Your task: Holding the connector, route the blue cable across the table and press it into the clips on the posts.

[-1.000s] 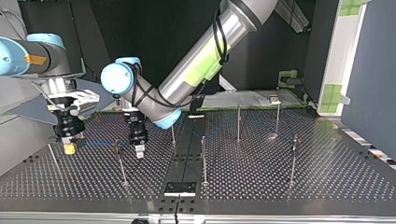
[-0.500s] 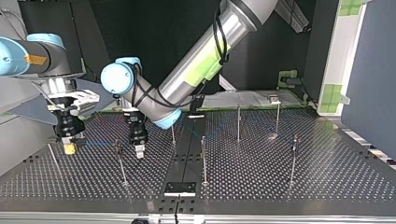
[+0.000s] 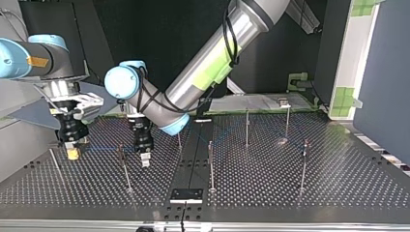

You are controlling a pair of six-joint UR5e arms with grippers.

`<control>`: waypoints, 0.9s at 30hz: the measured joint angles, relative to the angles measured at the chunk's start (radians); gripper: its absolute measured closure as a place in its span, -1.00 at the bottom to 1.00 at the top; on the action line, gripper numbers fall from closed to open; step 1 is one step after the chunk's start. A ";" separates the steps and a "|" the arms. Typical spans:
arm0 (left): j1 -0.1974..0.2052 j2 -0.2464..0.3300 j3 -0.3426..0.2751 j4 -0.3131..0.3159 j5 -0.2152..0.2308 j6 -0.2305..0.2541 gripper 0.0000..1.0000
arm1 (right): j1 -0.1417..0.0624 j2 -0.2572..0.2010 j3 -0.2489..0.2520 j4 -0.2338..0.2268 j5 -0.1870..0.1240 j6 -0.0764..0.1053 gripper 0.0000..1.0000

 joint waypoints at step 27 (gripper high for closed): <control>-0.097 -0.033 -0.122 -0.122 0.118 -0.073 -1.00 | -0.001 0.000 0.000 0.000 0.000 0.000 1.00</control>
